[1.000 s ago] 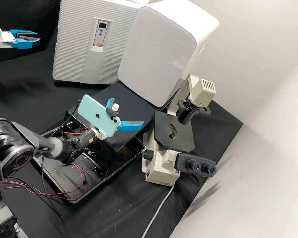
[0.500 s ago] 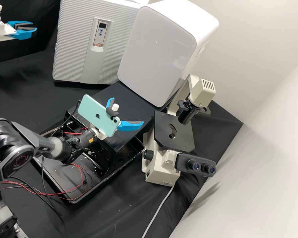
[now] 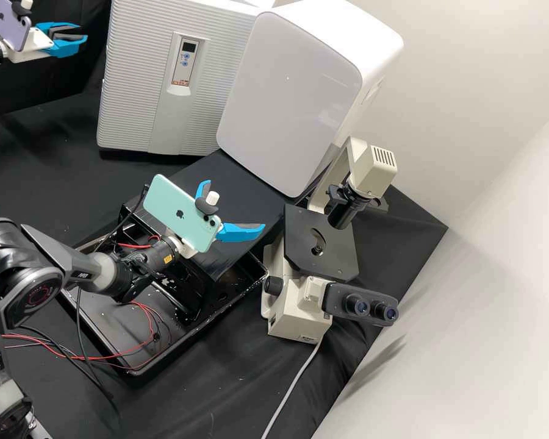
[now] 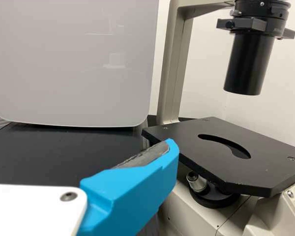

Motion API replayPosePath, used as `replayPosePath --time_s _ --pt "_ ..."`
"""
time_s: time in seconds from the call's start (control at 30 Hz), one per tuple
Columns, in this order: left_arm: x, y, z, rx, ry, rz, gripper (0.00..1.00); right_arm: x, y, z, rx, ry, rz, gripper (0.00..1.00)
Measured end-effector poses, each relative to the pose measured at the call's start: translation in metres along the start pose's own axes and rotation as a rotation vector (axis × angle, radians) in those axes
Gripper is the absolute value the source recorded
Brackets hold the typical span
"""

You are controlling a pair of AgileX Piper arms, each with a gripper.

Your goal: Open the incubator door

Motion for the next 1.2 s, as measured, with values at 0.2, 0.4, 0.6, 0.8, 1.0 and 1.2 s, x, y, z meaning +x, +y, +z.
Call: replayPosePath --time_s 0.2,0.4,0.6,0.8,1.0,1.2 --pt "0.004 -0.004 0.023 0.035 -0.112 -0.032 0.00 0.000 0.000 0.000 0.000 0.000 0.000 1.00" --pt "0.005 -0.012 0.038 0.038 -0.193 -0.073 0.00 0.000 0.000 0.000 0.000 0.000 0.000 1.00" --pt "0.009 -0.013 0.042 -0.017 -0.208 -0.085 0.00 0.000 0.000 0.000 0.000 0.000 0.000 1.00" --pt "0.011 -0.014 0.041 -0.042 -0.202 -0.095 0.00 0.000 0.000 0.000 0.000 0.000 0.000 1.00" --pt "0.009 -0.016 0.042 -0.080 -0.214 -0.111 0.00 0.000 0.000 0.000 0.000 0.000 0.000 1.00" --pt "-0.007 -0.016 0.055 -0.026 -0.307 -0.115 0.00 0.000 0.000 0.000 0.000 0.000 0.000 1.00"
